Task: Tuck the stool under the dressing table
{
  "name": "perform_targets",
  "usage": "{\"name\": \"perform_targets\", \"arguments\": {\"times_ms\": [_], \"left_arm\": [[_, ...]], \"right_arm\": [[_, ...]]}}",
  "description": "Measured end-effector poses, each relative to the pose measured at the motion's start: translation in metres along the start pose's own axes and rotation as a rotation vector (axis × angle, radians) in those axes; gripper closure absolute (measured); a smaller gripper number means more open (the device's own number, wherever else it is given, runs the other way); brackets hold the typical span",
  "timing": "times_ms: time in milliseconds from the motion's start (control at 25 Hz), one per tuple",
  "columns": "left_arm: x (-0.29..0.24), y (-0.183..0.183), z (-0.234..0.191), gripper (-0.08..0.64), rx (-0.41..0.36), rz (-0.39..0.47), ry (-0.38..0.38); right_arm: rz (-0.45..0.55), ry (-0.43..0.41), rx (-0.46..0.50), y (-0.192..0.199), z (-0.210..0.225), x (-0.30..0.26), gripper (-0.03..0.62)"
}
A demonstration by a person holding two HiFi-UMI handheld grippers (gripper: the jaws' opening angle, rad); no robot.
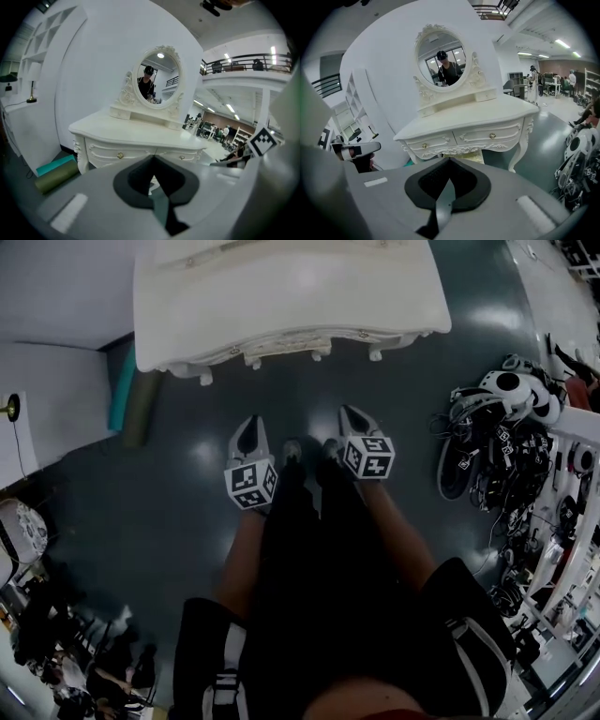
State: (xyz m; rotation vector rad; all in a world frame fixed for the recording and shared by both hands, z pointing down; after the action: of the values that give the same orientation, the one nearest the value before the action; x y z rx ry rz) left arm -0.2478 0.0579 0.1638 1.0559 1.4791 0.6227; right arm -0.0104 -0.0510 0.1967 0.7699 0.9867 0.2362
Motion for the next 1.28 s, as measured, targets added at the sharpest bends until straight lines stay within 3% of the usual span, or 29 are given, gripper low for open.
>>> {"name": "perform_targets", "arguments": {"times_ms": [480, 800, 1280], "left_arm": [[0.046, -0.037, 0.063, 0.552, 0.017, 0.071, -0.095], [0.06, -0.051, 0.08, 0.552, -0.037, 0.083, -0.034], [0.068, -0.062, 0.085, 0.552, -0.05, 0.1, -0.005]], "right_arm": [[0.03, -0.096, 0.059, -0.028, 0.016, 0.079, 0.594], [0.069, -0.145, 0.053, -0.035, 0.011, 0.112, 0.595], [0.103, -0.155, 0.06, -0.044, 0.0, 0.129, 0.595]]}}
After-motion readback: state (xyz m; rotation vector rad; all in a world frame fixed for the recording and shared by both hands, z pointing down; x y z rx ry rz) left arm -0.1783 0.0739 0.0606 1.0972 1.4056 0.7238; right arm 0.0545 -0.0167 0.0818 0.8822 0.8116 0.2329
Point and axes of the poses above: the fingertips, and each gripper's own axes: x backward along the fingers, z to its right, y out of its underside, the point moved 8 cm from there along x, backward along the fingers, and after that the axes turned 3 degrees about -x, right-handed, at the moved point
